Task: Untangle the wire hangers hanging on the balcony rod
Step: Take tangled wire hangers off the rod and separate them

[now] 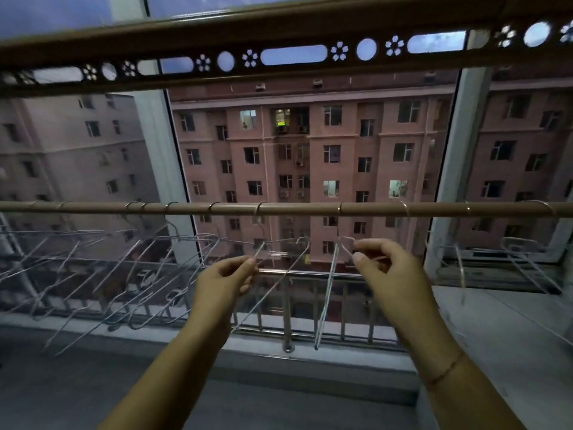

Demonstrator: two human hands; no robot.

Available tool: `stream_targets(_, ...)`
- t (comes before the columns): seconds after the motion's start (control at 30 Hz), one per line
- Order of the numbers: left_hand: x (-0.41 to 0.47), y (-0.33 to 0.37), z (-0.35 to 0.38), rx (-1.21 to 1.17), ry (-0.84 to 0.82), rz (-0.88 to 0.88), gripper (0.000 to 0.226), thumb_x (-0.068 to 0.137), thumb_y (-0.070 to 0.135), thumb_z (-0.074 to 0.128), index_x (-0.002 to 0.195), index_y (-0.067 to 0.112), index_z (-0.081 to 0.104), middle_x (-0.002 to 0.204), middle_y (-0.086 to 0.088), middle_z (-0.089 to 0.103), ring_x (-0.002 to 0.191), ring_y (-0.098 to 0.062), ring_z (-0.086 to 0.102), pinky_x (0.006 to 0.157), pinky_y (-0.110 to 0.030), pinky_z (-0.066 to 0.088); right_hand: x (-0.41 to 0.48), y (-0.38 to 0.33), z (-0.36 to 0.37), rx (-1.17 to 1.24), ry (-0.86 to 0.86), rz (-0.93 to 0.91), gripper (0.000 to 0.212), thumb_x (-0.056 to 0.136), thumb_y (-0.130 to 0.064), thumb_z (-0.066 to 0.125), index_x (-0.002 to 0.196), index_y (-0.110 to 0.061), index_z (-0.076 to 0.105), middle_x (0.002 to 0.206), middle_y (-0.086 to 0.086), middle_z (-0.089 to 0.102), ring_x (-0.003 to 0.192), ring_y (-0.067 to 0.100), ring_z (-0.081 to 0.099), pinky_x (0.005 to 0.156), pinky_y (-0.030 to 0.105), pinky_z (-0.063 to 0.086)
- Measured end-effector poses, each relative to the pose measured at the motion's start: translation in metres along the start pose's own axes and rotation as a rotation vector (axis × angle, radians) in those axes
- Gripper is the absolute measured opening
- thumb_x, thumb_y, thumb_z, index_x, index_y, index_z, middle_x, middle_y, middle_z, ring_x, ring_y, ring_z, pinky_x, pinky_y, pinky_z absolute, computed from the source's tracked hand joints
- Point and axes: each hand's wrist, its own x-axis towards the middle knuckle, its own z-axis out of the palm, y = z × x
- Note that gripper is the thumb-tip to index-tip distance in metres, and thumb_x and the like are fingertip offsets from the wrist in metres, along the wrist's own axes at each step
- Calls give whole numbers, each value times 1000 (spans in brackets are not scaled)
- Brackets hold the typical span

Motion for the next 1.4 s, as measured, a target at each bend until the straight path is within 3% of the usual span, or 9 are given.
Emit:
stream_targets(0.13,15,1,-43,37,100,47,10,88,17,62,94,22,68,91,-1,70,83,-13,65,71,-22,49,-9,-18,53,99,-167,24,11,87,-21,60,94,-29,63,91,-12,64,83,1,59,61,8,46)
stream_targets(0.27,43,-2,-74,119,158,62,22,87,17,64,107,12,69,91,3,68,89,-14,62,79,-27,47,-10,-17,111,140,-262,140,8,86,-22,61,90,-28,62,91,-7,64,85,8,61,69,16,46)
stream_targets(0.33,59,-5,-83,159,127,60,14,87,16,64,98,16,72,82,11,66,86,-11,61,77,-26,46,-10,-12,137,147,-266,239,8,86,-24,63,94,-24,59,92,-3,62,85,12,59,71,21,47)
stream_targets(0.43,78,-6,-87,205,28,60,12,87,15,63,95,14,73,76,14,65,82,-10,62,77,-27,46,-9,-5,167,129,-201,363,22,87,-29,62,103,-18,54,93,1,59,86,13,58,69,19,46)
stream_targets(0.57,96,-7,-88,258,-126,32,17,88,16,62,101,11,72,91,3,68,83,-10,60,75,-26,45,-10,-5,190,119,-80,376,12,88,-28,60,91,-17,57,89,10,63,77,15,60,62,18,50)
stream_targets(0.73,102,-9,-89,159,-259,-95,16,90,13,59,101,8,70,86,-7,71,80,-20,63,77,-35,53,-11,-5,199,119,3,372,21,90,-20,58,83,-1,65,83,19,66,76,24,59,65,25,47)
stream_targets(0.9,106,-11,-87,150,-281,-87,15,91,12,57,95,8,71,78,-4,70,73,-14,62,72,-27,49,-10,-3,196,65,76,366,25,91,-20,57,70,-10,66,65,1,63,63,12,56,61,20,44)
stream_targets(1.17,100,-9,-65,148,-336,-115,16,91,17,58,93,15,73,81,-3,72,66,-8,59,55,-19,40,-1,0,169,40,164,390,28,91,-17,55,67,-6,63,68,5,62,71,14,58,61,25,39)
stream_targets(1.4,98,-3,-55,138,-333,-103,14,91,14,58,93,13,72,77,-3,71,64,-7,60,42,-8,42,5,5,157,-18,154,404,35,91,-21,56,58,-10,59,74,9,66,53,12,45,55,24,34)
